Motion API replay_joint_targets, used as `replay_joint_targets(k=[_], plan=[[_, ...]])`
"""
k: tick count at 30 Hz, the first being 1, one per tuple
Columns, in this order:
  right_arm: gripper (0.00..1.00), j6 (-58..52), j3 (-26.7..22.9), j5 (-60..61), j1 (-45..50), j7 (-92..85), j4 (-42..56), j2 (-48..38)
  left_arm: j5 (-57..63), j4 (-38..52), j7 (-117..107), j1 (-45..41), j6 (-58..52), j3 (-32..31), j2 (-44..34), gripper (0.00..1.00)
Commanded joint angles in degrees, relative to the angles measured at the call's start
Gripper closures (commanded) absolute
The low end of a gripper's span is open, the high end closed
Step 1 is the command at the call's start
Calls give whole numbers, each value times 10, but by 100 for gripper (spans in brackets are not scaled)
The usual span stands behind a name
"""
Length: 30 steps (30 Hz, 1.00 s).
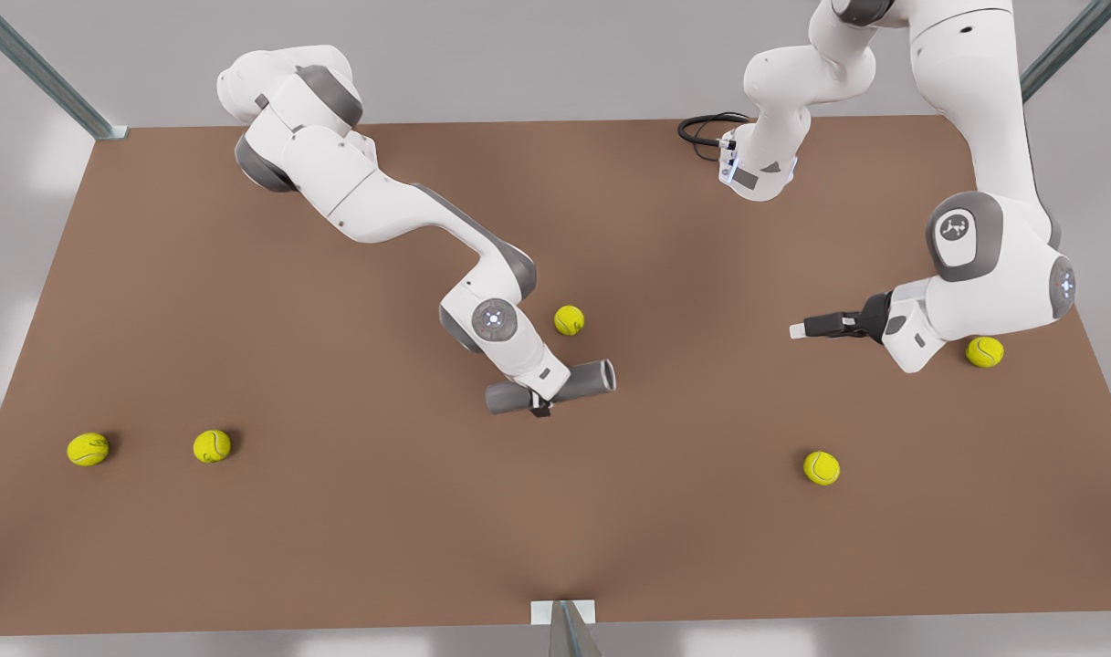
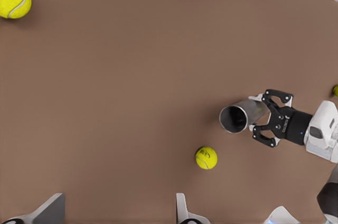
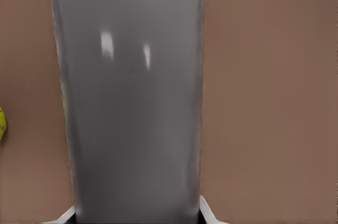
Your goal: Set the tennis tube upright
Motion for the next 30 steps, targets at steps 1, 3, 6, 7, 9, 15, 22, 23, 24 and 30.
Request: replay_joint_targets(k=[1, 3, 6, 7, 9, 15, 22, 23, 24, 30], plan=[[0, 0, 0, -4, 1, 3, 0, 1, 0, 0, 0, 0, 0, 0, 0, 0], [0, 2, -11, -4, 6, 3, 1, 2, 0, 1, -1, -1, 1, 0, 0, 0], [0, 12, -12, -2, 11, 5, 1, 5, 0, 0, 0, 0, 0, 0, 0, 0], [0, 12, -12, -2, 11, 5, 1, 5, 0, 0, 0, 0, 0, 0, 0, 0], [2, 13, -14, -2, 12, 3, 0, 5, 0, 0, 0, 1, -1, 0, -1, 0], [0, 10, -14, -2, 12, 6, 1, 4, 0, 0, 0, 2, -1, 0, -1, 0], [0, 5, -14, 1, 18, 26, 8, 3, 0, 0, 0, 2, -1, 0, -1, 0], [0, 6, -14, 2, 18, 50, 8, 2, 0, 0, 0, 3, -1, 0, -1, 1], [0, 6, -13, 2, 19, 79, 8, 1, 0, 0, -1, 3, -1, 0, -2, 0], [13, 8, -13, 1, 22, 108, 7, -4, 0, 1, -1, 3, -4, 0, -3, 0]])
